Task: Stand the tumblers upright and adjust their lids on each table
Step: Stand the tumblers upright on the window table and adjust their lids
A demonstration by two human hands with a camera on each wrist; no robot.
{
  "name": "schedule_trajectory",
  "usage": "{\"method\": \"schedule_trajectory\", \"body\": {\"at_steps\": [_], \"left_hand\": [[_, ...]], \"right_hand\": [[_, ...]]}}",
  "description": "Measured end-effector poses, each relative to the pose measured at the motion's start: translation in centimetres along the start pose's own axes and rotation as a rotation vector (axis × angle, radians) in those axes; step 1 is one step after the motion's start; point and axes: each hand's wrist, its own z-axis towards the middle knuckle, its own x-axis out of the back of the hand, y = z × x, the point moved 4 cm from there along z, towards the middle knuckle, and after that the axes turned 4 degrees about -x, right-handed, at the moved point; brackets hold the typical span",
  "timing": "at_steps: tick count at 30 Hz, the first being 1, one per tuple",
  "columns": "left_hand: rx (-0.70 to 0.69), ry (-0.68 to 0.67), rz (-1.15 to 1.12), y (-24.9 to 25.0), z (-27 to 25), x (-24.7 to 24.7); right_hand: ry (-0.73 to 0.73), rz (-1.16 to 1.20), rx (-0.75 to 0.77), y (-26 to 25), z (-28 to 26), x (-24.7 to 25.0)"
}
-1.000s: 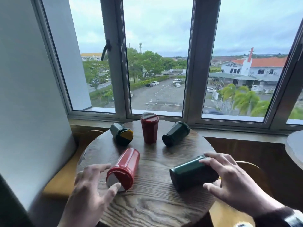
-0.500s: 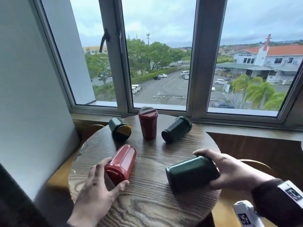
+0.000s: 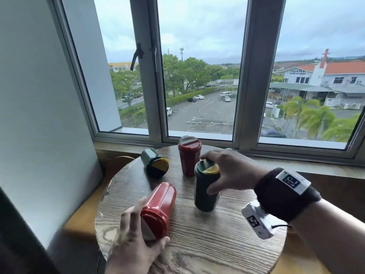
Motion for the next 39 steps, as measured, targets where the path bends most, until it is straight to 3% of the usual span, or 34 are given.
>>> {"method": "schedule_trajectory", "body": {"at_steps": [11,18,22,32,39], "left_hand": [[-0.024,0.023,-0.067,-0.2,0.2,0.0],[-0.054,0.132,-0.116,0.8,1.5,2.4],[-0.091,-0.025,-0.087,2.8,4.1,4.3],[-0.145,-0.175,0.109,5.2,8.8,7.1],[-0.134,-0.288,0.163,6.9,12.9,6.1]], "right_hand": [[-0.056,0.059,0.036,-1.8,0.7,-1.7],[0.038,0.207,0.003,-1.0,0.1,-2.5],[0.056,0.243,-0.015,-0.9,0.0,-2.6],[0.043,0.245,-0.009,-0.9,-0.1,-2.6],[0.041,0.259,-0.015,-0.7,-0.1,-2.9]]}}
